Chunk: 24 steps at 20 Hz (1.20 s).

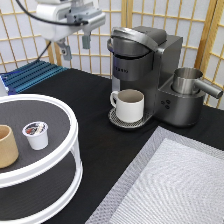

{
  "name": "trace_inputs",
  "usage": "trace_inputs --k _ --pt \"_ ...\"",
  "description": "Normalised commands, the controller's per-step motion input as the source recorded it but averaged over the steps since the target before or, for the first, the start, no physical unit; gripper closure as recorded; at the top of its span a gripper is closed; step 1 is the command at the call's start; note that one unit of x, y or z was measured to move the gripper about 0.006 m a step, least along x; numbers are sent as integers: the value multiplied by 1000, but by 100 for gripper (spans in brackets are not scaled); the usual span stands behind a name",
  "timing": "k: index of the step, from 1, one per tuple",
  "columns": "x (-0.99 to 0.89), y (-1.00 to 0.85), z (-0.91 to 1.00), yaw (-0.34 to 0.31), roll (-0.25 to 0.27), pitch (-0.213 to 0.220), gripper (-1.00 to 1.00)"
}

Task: Make coffee

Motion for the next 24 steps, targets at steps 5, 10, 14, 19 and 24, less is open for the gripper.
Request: trace_inputs --k 5,10,14,19,24 --pt "716 -254 485 12 244 160 -100" --pt "582 -303 39 -36 296 204 -100" --pt "534 -80 0 -44 206 203 -100" --pt "514 98 91 -63 83 146 -100" --pt "462 237 83 -122 0 66 -100"
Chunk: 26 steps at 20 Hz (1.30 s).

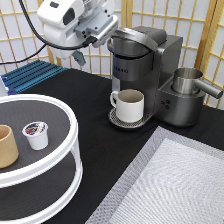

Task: Make coffee

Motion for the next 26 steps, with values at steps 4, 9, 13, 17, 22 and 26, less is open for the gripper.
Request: trace_inputs --k 4,9,13,17,22,26 --pt "433 470 326 -84 -17 39 -100" --pt "285 551 465 -47 -9 31 -100" --pt "286 554 588 -32 -13 5 -100" --pt "323 544 758 -41 -21 0 -100" --pt "283 570 447 -29 -56 10 -100" --pt "337 615 250 -47 -133 67 -100"
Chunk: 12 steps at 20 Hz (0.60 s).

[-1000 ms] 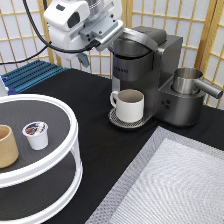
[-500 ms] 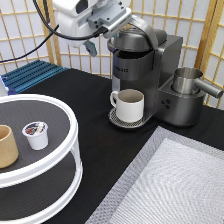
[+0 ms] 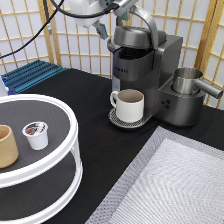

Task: Make coffee

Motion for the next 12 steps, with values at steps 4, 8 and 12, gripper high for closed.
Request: trace_inputs --k 4,8,12 --pt "262 597 275 -66 -222 80 -100" --pt "250 587 521 -56 -286 66 -100" --pt "256 634 586 -33 -322 65 -100"
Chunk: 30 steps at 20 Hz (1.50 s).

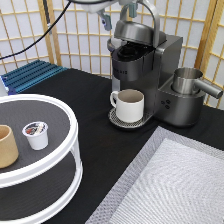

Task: Make coffee

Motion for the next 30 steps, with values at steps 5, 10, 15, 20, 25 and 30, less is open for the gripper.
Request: trace_inputs --k 5,10,15,20,25,30 --pt "421 682 514 -1 -282 154 -100" --pt "548 601 317 0 -217 246 -100" --pt "455 339 500 3 -147 249 -100" --pt "91 -418 603 -24 45 104 -100" --pt "2 -954 242 0 192 -59 -100" --pt "0 -914 20 0 235 -98 -100"
